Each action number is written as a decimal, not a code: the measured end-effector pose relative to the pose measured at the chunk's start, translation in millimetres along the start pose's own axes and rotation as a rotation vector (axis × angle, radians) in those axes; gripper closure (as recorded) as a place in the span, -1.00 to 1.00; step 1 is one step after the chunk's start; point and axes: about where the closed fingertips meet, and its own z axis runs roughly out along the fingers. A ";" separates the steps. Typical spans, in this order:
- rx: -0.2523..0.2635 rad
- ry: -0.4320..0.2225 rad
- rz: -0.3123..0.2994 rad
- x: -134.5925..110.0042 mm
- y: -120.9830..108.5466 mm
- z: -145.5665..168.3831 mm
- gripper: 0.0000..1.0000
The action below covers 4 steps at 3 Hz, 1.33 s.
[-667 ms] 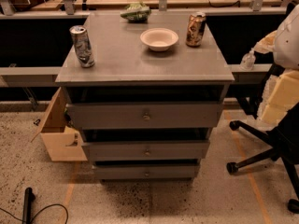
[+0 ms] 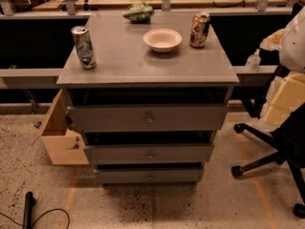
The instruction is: Move paper bowl near redbull can
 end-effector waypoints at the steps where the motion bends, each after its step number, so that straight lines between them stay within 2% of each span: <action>1: 0.062 -0.075 -0.026 5.1 -6.8 20.7 -1.00; 2: 0.208 -0.252 -0.147 -9.4 -48.5 41.1 -1.00; 3: 0.362 -0.360 -0.276 -40.3 -86.8 48.2 -1.00; 4: 0.506 -0.413 -0.384 -75.7 -126.7 69.3 -1.00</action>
Offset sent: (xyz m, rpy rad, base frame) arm 0.1471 0.0032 0.0314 0.1873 -0.7731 0.3372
